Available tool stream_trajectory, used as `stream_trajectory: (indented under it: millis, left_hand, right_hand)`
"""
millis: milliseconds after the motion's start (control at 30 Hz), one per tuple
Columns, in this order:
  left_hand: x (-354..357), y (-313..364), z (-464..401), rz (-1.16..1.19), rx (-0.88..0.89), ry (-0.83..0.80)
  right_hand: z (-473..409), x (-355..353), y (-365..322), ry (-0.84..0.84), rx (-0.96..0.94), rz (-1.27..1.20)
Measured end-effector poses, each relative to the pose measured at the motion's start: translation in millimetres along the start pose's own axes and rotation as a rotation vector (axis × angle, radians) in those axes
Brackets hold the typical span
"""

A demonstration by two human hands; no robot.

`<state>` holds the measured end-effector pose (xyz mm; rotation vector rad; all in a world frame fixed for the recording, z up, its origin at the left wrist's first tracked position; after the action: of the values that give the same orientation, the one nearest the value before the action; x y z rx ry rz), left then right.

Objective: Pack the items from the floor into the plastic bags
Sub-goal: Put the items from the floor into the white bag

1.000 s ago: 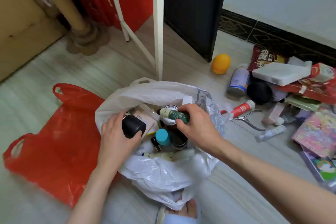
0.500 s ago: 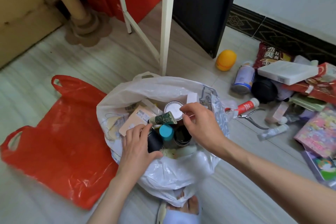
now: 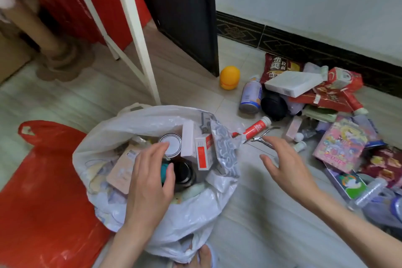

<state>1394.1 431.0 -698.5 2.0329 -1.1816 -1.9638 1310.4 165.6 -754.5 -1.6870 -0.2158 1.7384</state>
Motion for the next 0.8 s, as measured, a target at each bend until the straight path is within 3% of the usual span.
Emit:
stream_trajectory:
  millis: [167,433,600,800]
  left_hand:
    - [72,72,-46,-0.065,0.223,-0.159]
    - [209,98,-97,-0.169,0.232,-0.536]
    - [258,91,-115,-0.385,0.243,-0.620]
    - [276,91,-121,-0.531,0.217,-0.574]
  right_hand:
    - [-3,-8,46,-0.022,0.088,0.077]
    - [-22,23,102,-0.075,0.082,0.231]
    - [-24,40,123,-0.152,0.033,0.428]
    - [-24,34,137,-0.130,0.032,0.673]
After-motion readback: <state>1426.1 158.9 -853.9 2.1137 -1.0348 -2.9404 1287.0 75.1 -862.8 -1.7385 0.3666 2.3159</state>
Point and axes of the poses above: each hand's wrist, its own z-axis away from the middle knuckle, its own x-axis out of the palm, y = z × x, the point moved 8 cm from there along -z, towards the middle knuckle, and after that the axes turned 3 degrees about -y, right-handed, at the moved point
